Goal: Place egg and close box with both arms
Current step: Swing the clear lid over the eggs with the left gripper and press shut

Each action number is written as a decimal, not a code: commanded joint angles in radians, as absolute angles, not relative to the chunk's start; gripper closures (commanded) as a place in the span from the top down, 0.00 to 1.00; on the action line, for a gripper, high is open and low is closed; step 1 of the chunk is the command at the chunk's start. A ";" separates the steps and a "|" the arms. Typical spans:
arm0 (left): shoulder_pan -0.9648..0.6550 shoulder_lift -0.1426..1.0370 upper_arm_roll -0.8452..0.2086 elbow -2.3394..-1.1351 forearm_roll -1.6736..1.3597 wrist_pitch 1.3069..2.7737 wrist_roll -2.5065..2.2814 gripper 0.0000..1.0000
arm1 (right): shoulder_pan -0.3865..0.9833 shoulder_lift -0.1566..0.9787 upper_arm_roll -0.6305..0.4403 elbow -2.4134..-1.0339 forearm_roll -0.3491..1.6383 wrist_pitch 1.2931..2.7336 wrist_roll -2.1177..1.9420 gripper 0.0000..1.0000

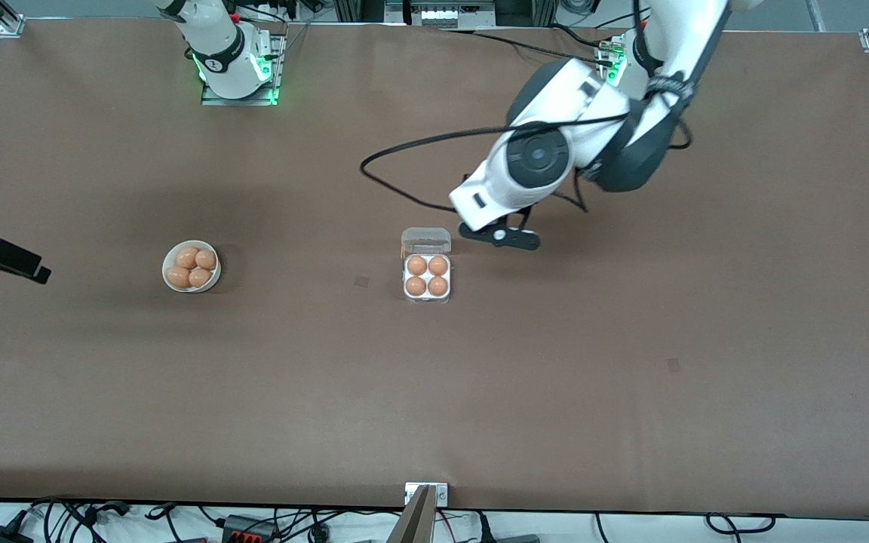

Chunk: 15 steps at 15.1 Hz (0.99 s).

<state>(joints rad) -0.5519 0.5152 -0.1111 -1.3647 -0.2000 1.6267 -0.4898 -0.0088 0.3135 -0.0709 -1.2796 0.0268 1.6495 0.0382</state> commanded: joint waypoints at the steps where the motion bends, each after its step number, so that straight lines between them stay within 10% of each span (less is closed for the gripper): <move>1: -0.612 0.604 -0.107 -1.302 -0.212 1.698 -0.581 0.00 | -0.020 0.253 -0.048 -1.328 -0.002 1.594 -0.004 1.00; 6: -0.647 0.678 -0.107 -1.302 -0.213 1.764 -0.592 0.00 | -0.020 0.063 -0.049 -1.624 -0.014 1.695 -0.032 1.00; 15: -0.709 0.753 -0.107 -1.302 -0.212 1.845 -0.597 0.00 | -0.018 -0.012 -0.048 -1.709 -0.014 1.723 -0.023 1.00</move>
<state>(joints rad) -0.6987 0.7289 -0.1130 -1.3360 -0.2000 1.8308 -0.5857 -0.0093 0.0411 -0.0609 -1.6621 -0.0036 1.7033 -0.0151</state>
